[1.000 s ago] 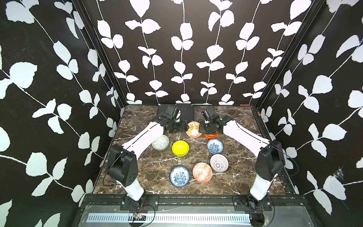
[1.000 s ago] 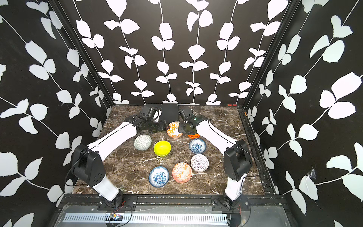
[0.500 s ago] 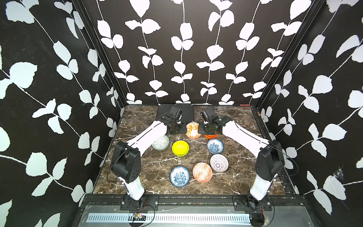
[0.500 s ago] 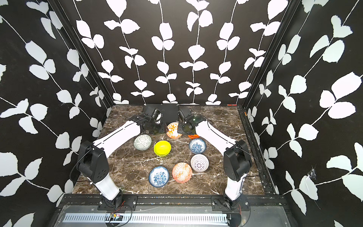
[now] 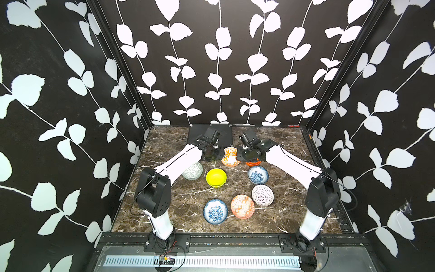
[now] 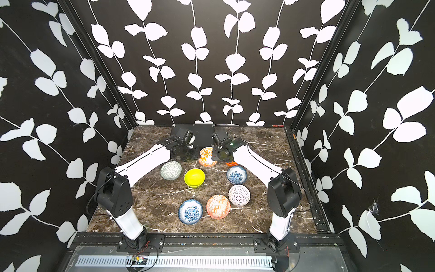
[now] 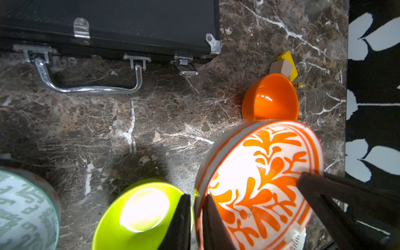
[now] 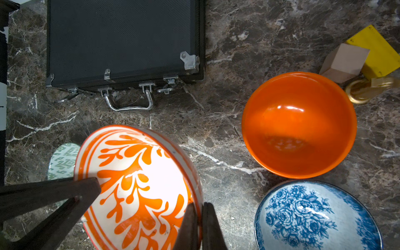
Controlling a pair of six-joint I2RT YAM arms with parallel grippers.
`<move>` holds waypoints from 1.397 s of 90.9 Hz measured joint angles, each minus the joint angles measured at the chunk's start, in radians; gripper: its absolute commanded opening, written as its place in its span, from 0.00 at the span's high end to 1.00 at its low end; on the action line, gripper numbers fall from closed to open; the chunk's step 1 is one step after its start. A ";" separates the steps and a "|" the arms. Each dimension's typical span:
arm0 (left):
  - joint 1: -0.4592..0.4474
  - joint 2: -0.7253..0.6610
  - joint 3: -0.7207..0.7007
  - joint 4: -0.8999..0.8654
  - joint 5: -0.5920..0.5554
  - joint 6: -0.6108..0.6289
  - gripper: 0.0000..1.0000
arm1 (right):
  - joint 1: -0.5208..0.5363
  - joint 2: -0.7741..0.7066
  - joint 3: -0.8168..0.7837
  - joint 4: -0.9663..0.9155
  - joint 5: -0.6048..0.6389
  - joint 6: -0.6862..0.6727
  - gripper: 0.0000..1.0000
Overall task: Stack the bowls
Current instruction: Pick up the bowl from the center of the board, then place the bowl on the bowl.
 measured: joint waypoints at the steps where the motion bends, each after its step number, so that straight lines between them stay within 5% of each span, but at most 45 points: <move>1: 0.000 0.000 0.000 -0.001 -0.002 0.000 0.94 | 0.000 0.000 0.000 0.000 0.001 0.000 1.00; 28: -0.005 0.010 0.015 -0.010 -0.008 0.000 1.00 | 0.001 0.000 0.000 0.003 0.007 -0.015 0.96; 38: -0.005 0.010 0.015 -0.018 -0.019 0.000 1.00 | 0.001 0.000 0.000 0.009 0.004 -0.014 0.50; 50: -0.006 0.010 0.015 -0.043 -0.048 0.001 1.00 | 0.002 -0.012 -0.003 0.035 0.004 -0.009 0.20; 69: 0.028 -0.018 0.013 -0.101 -0.068 0.013 1.00 | 0.000 -0.112 -0.085 0.076 0.022 -0.010 0.17; 95: 0.262 -0.269 -0.074 -0.236 -0.140 0.061 1.00 | -0.007 -0.315 -0.400 0.270 0.047 0.017 0.17; 114: 0.324 -0.369 -0.181 -0.310 -0.165 0.105 1.00 | -0.008 -0.388 -0.576 0.412 0.060 0.019 0.15; 121: 0.347 -0.370 -0.230 -0.321 -0.158 0.109 1.00 | -0.008 -0.431 -0.630 0.468 0.067 0.018 0.13; 127: 0.359 -0.364 -0.257 -0.326 -0.161 0.112 1.00 | -0.008 -0.469 -0.674 0.518 0.079 0.014 0.01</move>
